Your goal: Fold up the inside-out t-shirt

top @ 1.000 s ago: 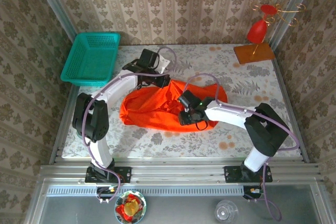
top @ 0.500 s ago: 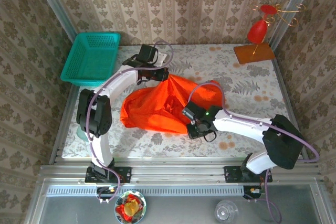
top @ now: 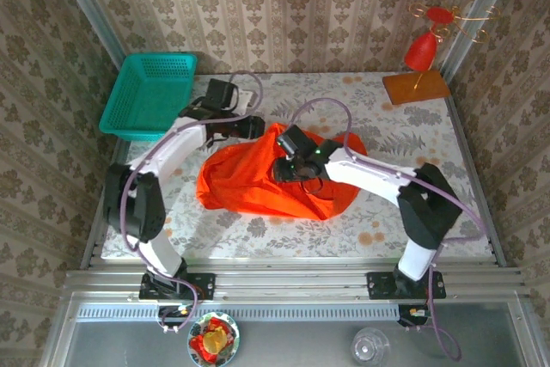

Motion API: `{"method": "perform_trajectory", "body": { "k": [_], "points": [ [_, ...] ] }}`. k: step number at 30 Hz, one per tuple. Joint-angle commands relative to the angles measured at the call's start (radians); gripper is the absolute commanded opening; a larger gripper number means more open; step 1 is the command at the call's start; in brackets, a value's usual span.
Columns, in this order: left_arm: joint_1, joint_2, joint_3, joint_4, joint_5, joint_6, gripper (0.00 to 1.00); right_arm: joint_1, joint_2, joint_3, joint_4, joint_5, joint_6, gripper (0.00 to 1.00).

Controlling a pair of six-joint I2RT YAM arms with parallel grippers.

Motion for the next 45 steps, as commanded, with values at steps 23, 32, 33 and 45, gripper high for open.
{"method": "perform_trajectory", "body": {
  "k": [23,32,33,45],
  "points": [
    [0.179,-0.344,-0.559,-0.088,-0.304,-0.200,0.48,-0.039,0.097,0.177,-0.031,-0.102,-0.061,0.00],
    [0.098,-0.314,-0.650,-0.090,-0.407,-0.233,0.41,-0.038,0.033,0.187,-0.058,-0.083,-0.063,0.00],
    [0.095,-0.302,-0.651,-0.080,-0.399,-0.228,0.45,-0.038,0.031,0.190,-0.061,-0.081,-0.065,0.00],
    [0.087,-0.227,-0.620,-0.061,-0.479,-0.220,0.47,-0.043,-0.041,0.183,-0.105,-0.033,-0.072,0.00]
  ]
}}
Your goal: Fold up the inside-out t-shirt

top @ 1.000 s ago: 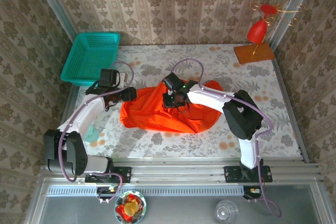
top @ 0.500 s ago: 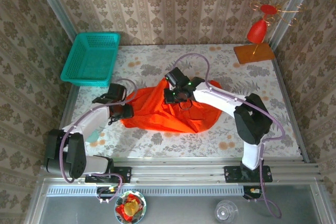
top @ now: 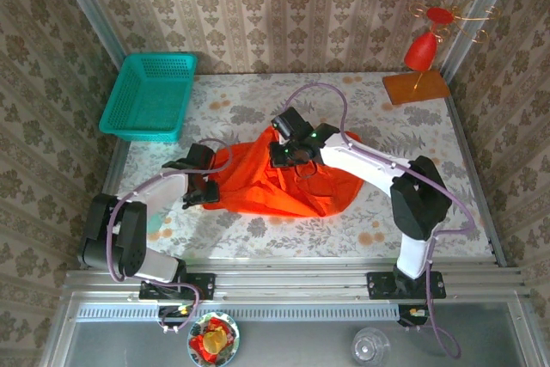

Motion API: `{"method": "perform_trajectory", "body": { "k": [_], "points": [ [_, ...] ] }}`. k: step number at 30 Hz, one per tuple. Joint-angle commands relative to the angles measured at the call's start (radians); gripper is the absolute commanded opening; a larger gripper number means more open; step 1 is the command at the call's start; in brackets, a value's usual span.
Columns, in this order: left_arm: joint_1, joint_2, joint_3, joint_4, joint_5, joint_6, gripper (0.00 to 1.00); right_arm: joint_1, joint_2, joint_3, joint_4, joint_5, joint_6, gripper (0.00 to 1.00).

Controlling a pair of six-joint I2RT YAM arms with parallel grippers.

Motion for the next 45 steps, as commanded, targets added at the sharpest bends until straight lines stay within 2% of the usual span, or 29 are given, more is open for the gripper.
{"method": "perform_trajectory", "body": {
  "k": [1,14,16,19,21,31,32,34,36,38,45],
  "points": [
    [0.010,-0.002,0.022,0.001,-0.044,-0.008,0.46,-0.011,-0.095,0.014,-0.054,0.056,-0.023,0.00],
    [0.060,-0.056,0.041,0.011,-0.026,0.006,0.36,-0.053,-0.238,-0.050,-0.085,0.099,-0.031,0.00],
    [0.062,-0.068,0.043,0.005,-0.029,0.006,0.37,-0.055,-0.244,-0.056,-0.085,0.100,-0.028,0.00],
    [0.062,-0.093,0.042,-0.004,-0.041,-0.002,0.45,-0.056,-0.248,-0.063,-0.082,0.100,-0.026,0.00],
    [0.063,-0.106,0.039,-0.006,-0.049,-0.003,0.45,-0.057,-0.250,-0.066,-0.078,0.100,-0.023,0.00],
    [0.081,-0.073,0.033,-0.006,-0.043,-0.007,0.15,-0.056,-0.263,-0.079,-0.078,0.103,-0.018,0.00],
    [0.081,-0.070,0.036,-0.009,-0.042,-0.009,0.15,-0.056,-0.265,-0.081,-0.077,0.104,-0.018,0.00],
    [0.073,-0.064,0.046,-0.018,-0.034,-0.007,0.22,-0.056,-0.269,-0.086,-0.073,0.105,-0.016,0.00],
    [0.056,-0.062,0.056,-0.025,-0.039,-0.005,0.36,-0.056,-0.268,-0.090,-0.070,0.106,-0.014,0.00],
    [0.037,-0.052,0.064,-0.028,-0.047,-0.005,0.43,-0.056,-0.267,-0.089,-0.070,0.103,-0.014,0.00],
    [0.026,0.018,0.080,-0.047,-0.082,-0.009,0.47,-0.056,-0.273,-0.091,-0.064,0.106,-0.011,0.00]
  ]
}}
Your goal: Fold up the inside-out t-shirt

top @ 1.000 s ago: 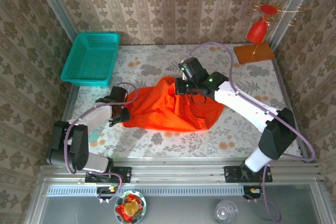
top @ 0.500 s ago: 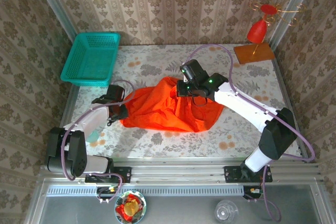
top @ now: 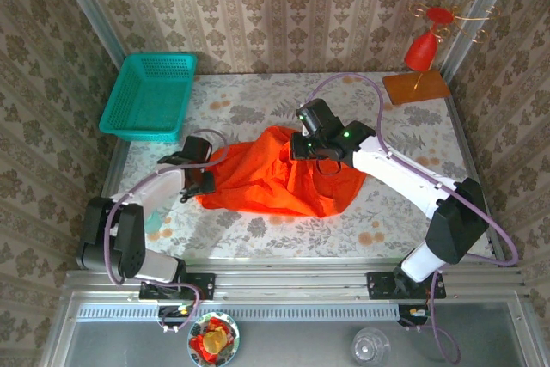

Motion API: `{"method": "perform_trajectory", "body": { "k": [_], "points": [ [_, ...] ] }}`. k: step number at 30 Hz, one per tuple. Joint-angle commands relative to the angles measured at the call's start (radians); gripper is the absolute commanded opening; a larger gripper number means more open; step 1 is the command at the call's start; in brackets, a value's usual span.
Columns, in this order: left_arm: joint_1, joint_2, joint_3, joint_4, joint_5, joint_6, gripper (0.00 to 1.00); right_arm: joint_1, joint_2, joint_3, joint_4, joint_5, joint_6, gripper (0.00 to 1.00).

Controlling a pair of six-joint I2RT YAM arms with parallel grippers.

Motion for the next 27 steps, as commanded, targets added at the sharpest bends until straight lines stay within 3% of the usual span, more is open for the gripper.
{"method": "perform_trajectory", "body": {
  "k": [1,9,16,21,27],
  "points": [
    [-0.001,0.029,0.017,-0.041,-0.029,-0.003,0.45,-0.004,-0.035,-0.010,-0.004,0.031,0.011,0.00],
    [0.002,0.038,0.019,-0.057,-0.018,0.000,0.33,-0.008,-0.059,-0.013,-0.008,0.060,0.011,0.00],
    [0.019,-0.054,0.030,-0.091,-0.042,0.004,0.01,-0.039,-0.127,0.011,-0.012,0.104,-0.007,0.00],
    [0.062,-0.276,0.097,-0.104,-0.016,0.025,0.00,-0.092,-0.220,0.037,-0.009,0.123,-0.018,0.00],
    [0.221,-0.380,0.334,-0.112,0.227,0.041,0.00,-0.182,-0.305,0.145,-0.024,0.144,-0.084,0.00]
  ]
}}
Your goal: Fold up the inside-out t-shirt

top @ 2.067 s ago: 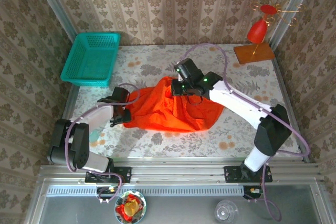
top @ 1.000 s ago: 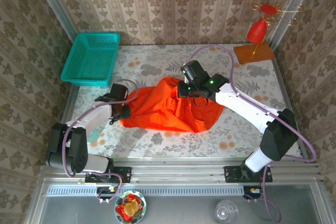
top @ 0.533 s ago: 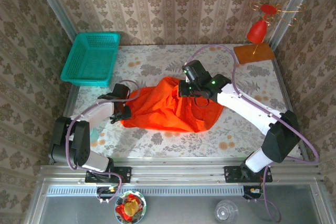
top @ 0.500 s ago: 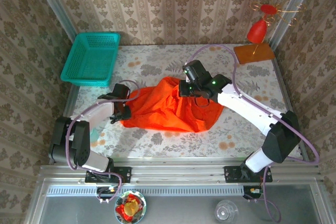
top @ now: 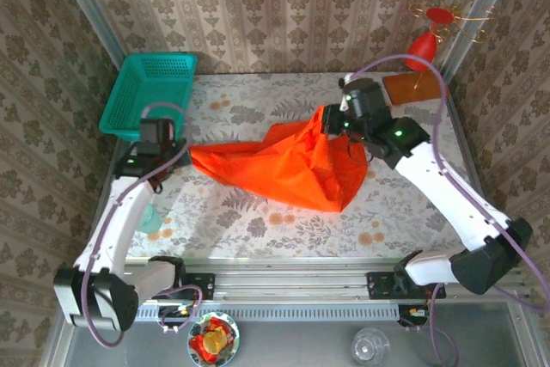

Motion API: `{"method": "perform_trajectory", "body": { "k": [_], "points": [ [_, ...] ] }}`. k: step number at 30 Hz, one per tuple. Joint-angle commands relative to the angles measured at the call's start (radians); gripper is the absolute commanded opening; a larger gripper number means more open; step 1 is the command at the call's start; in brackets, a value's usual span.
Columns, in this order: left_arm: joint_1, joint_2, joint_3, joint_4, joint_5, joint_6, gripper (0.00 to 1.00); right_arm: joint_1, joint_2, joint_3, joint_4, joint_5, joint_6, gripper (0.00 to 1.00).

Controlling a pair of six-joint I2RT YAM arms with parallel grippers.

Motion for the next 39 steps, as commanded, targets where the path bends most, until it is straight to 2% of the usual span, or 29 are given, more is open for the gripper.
{"method": "perform_trajectory", "body": {
  "k": [1,5,9,12,16,20,24,27,36,39],
  "points": [
    [0.083,-0.035,0.149,0.006,0.191,0.016,0.00,-0.048,-0.069,0.108,-0.024,0.060,-0.067,0.00],
    [0.178,-0.043,0.297,0.090,0.388,-0.028,0.00,-0.117,-0.141,0.197,-0.058,0.119,-0.116,0.00],
    [0.191,-0.074,0.321,0.138,0.390,-0.066,0.00,-0.153,-0.244,0.175,-0.060,0.186,-0.117,0.00],
    [0.191,-0.101,0.234,0.159,0.395,-0.088,0.00,-0.156,-0.317,0.070,-0.085,0.199,-0.074,0.00],
    [0.183,-0.082,0.023,0.161,0.495,-0.097,0.00,-0.158,-0.356,-0.178,-0.131,0.134,0.028,0.00],
    [0.139,0.030,-0.217,0.246,0.577,-0.092,0.00,-0.167,-0.270,-0.416,-0.131,0.027,0.085,0.00],
    [0.097,0.193,-0.313,0.314,0.577,-0.073,0.00,-0.164,-0.112,-0.507,-0.134,-0.004,0.084,0.20],
    [0.088,0.259,-0.335,0.357,0.561,-0.063,0.00,-0.145,-0.083,-0.533,-0.133,-0.001,0.079,0.28],
    [0.088,0.263,-0.288,0.321,0.537,-0.031,0.00,0.025,-0.134,-0.524,-0.177,-0.012,0.077,0.37],
    [0.088,0.256,-0.282,0.315,0.534,-0.030,0.00,0.062,-0.107,-0.549,-0.129,-0.104,0.071,0.37]
  ]
}}
